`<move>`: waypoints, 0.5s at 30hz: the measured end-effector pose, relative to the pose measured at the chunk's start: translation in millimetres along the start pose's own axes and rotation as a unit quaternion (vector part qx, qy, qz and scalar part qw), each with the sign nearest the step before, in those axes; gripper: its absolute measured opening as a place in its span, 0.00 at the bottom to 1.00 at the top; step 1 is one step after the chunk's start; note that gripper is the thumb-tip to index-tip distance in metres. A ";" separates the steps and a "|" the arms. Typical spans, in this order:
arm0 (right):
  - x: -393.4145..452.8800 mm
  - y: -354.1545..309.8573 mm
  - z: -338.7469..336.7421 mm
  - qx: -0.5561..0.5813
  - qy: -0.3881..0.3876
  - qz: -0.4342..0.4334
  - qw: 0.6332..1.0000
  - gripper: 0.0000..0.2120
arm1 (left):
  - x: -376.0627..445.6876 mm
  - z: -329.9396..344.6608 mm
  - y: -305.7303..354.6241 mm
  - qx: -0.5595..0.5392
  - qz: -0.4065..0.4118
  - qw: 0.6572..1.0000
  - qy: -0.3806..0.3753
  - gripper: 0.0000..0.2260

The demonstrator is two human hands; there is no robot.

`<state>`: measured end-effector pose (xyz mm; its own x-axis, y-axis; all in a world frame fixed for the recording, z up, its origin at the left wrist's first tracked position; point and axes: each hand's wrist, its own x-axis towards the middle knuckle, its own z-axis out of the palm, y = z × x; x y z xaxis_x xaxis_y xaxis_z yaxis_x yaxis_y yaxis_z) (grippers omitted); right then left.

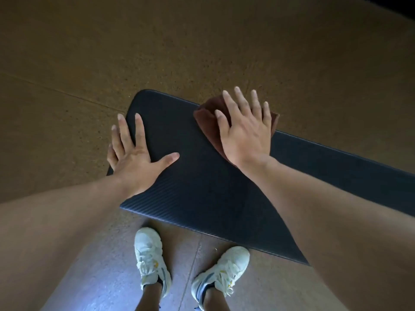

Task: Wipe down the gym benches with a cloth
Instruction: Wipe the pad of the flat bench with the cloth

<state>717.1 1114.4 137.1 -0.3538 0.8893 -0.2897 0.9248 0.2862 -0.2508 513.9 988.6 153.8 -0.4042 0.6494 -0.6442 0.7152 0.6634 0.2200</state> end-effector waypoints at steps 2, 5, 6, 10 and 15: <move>-26.0 0.1 5.2 -0.006 0.019 -0.019 1.000 0.29 | -0.9 -0.7 0.5 -0.003 -0.004 1.000 -0.001 0.54; -110.3 1.8 20.9 -0.006 0.017 -0.051 0.999 0.30 | -2.4 -0.3 -0.7 -0.002 0.000 1.000 0.003 0.54; -141.5 4.3 29.0 -0.011 0.006 -0.074 0.997 0.30 | -2.2 0.0 -1.0 -0.006 0.001 1.000 0.003 0.54; -209.2 16.7 51.6 -0.073 -0.047 -0.154 0.984 0.39 | -1.8 2.0 -2.6 -0.008 0.006 1.000 0.010 0.54; -181.8 27.0 36.6 -0.117 -0.071 -0.203 0.970 0.42 | -3.7 -2.6 -3.6 -0.078 0.023 0.997 0.015 0.43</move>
<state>801.2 947.4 149.2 -0.6957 0.6331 -0.3393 0.7059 0.6902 -0.1594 511.4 984.8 157.3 -0.3916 0.6900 -0.6087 0.6374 0.6806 0.3613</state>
